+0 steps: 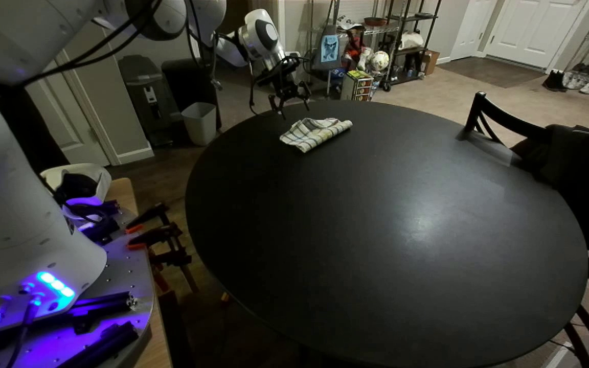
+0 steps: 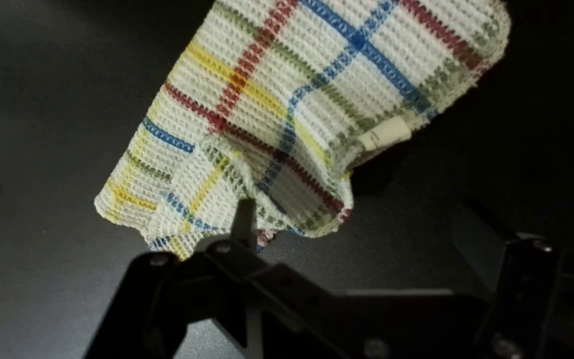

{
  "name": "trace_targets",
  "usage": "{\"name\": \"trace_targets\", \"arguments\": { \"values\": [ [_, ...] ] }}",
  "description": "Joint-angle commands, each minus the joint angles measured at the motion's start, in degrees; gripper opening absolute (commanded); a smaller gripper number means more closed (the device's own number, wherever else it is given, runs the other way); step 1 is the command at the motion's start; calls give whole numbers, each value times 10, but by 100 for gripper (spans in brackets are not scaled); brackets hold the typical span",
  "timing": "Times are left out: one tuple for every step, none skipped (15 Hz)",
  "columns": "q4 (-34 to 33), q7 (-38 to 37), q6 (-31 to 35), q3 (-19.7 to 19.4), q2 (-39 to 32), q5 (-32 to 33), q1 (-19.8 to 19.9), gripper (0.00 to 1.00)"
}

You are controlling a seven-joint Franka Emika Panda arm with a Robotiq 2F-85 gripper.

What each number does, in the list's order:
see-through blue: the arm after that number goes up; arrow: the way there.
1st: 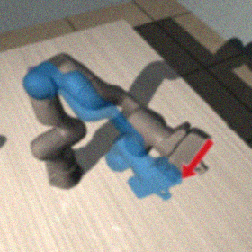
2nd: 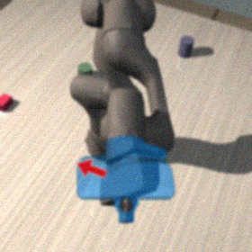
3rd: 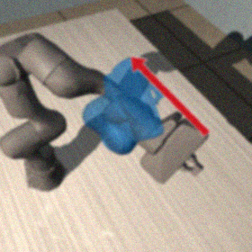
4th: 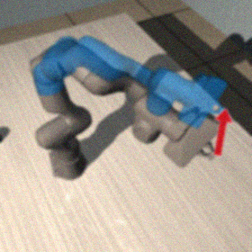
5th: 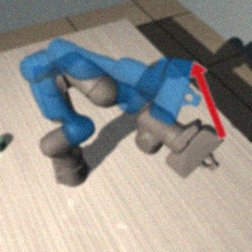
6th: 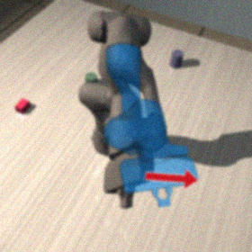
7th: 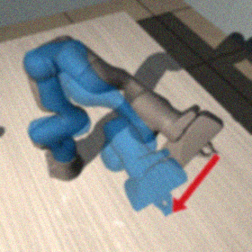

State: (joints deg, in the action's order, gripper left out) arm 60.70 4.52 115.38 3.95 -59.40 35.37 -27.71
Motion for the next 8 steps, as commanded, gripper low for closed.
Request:
{"name": "trace_targets", "arguments": {
  "values": [
    [0, 0, 0, 0, 0, 0, 0, 100],
    [0, 0, 0, 0, 0, 0, 0, 100],
    [0, 0, 0, 0, 0, 0, 0, 100],
    [0, 0, 0, 0, 0, 0, 0, 100],
    [0, 0, 0, 0, 0, 0, 0, 100],
    [1, 3, 2, 2, -2, -2, 2, 100],
    [4, 5, 4, 3, -3, -2, 3, 100],
    [7, 8, 7, 4, -4, -3, 4, 100]
  ]
}}
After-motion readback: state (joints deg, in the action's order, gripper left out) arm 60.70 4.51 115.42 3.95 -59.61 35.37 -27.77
